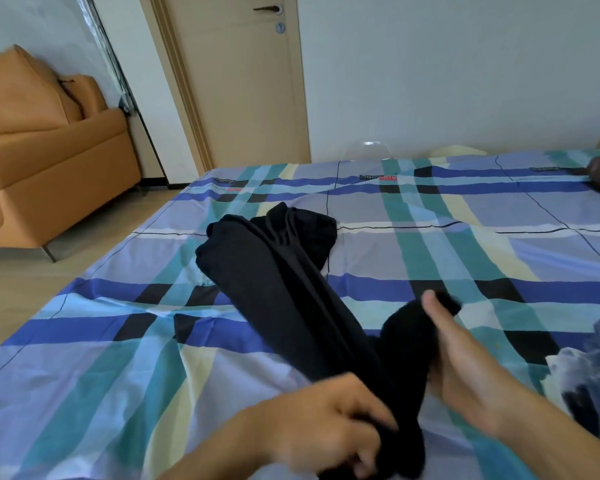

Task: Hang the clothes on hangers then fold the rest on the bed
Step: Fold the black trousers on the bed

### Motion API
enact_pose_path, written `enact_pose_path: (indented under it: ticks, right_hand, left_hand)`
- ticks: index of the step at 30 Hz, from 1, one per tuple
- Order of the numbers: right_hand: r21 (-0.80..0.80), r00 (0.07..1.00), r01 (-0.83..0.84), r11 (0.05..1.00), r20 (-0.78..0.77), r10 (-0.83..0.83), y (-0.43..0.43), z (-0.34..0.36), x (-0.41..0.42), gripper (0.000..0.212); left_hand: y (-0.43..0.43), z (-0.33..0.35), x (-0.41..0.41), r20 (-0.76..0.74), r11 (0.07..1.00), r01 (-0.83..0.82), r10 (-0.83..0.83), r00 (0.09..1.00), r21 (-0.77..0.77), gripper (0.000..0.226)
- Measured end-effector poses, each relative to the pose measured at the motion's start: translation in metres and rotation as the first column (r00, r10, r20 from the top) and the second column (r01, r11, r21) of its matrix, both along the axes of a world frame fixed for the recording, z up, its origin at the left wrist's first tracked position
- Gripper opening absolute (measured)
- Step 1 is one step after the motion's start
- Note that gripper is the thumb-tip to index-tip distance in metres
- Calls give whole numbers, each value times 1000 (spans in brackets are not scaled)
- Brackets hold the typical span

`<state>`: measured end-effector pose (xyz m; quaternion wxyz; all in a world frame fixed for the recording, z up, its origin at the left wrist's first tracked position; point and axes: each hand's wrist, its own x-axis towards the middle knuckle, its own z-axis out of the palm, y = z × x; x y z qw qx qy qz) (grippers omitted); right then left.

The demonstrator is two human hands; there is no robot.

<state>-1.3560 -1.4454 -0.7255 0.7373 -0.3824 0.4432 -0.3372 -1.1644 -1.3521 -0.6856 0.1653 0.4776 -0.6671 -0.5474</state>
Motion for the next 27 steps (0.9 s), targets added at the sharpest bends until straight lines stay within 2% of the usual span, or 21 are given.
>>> enact_pose_path:
  ticks: [1,3,5,6,7,8,9,10,11,12,13,14,15,16,18,19,20,22,23,25,27]
  right_hand:
    - [-6,995,-97,995,-18,97,6,-2,5,55]
    - [-94,959,-268,959,-118,257,17,-6,16,46]
    - [-176,917,-357,917,-253,309,23,-11,22,42]
    - [-199,896,-400,895,-291,336,23,-12,23,37]
    - [-214,879,-436,874,-306,364,23,-10,21,26]
    - [-214,868,-463,860,-304,391,22,-5,19,16]
    - [-208,857,-492,846,-285,428,21,1,14,13]
    - [-199,829,-547,813,-262,494,21,11,10,23]
    - [-192,777,-624,758,-253,576,23,20,7,33]
    - [-183,718,-693,697,-259,646,27,30,4,39]
    - [-171,677,-733,659,-283,679,28,36,3,42]
    - [-155,660,-745,649,-319,681,30,37,2,43]
    - [-138,670,-727,673,-356,651,30,32,3,43]
    - [-113,717,-662,741,-383,582,29,24,4,42]
    - [-89,831,-424,901,-435,348,28,5,3,35]
    - [-85,862,-303,949,-450,234,26,-1,3,35]
    - [-90,882,-211,973,-447,150,25,-3,2,35]
    - [-98,910,-75,992,-414,28,24,2,-1,35]
    - [-94,922,-38,995,-388,-1,24,5,-3,35]
    - [-87,949,-10,996,-315,-18,24,12,-6,31]
    - [-80,960,-27,996,-282,3,23,15,-6,27]
  left_hand:
    - [2,-6,-3,86,999,49,-47,995,-20,16]
    - [4,-9,-4,82,994,92,-87,993,-64,14]
    - [4,-8,-2,118,987,95,-80,990,-132,13]
    - [1,-7,3,108,988,55,-39,993,-147,13]
    - [-3,-3,9,35,986,-44,50,998,-161,12]
    - [-10,-2,17,-39,956,-220,217,975,-194,12]
    - [-20,-6,31,-67,865,-441,439,896,-239,11]
    - [-33,-16,49,-30,717,-642,660,751,-271,15]
    - [-42,-22,62,46,578,-772,807,589,-264,37]
    - [-51,-34,76,94,483,-859,875,474,-166,66]
    - [-62,-47,88,73,418,-908,905,419,19,87]
    - [-70,-59,94,-10,371,-904,926,377,215,93]
    - [-76,-65,96,-89,346,-854,937,338,389,87]
    - [-83,-73,98,-129,335,-815,941,312,474,75]
    - [-96,-91,103,-129,337,-823,941,314,457,54]
    - [-100,-98,105,-117,307,-854,952,284,420,50]
    - [-105,-105,111,-109,243,-892,970,217,381,53]
    - [-109,-111,125,-90,58,-954,995,33,296,69]
    - [-109,-111,132,-93,10,-961,996,-16,277,62]
    - [-110,-111,139,-91,59,-957,995,35,283,37]
    - [-115,-108,139,-94,165,-946,985,144,279,37]
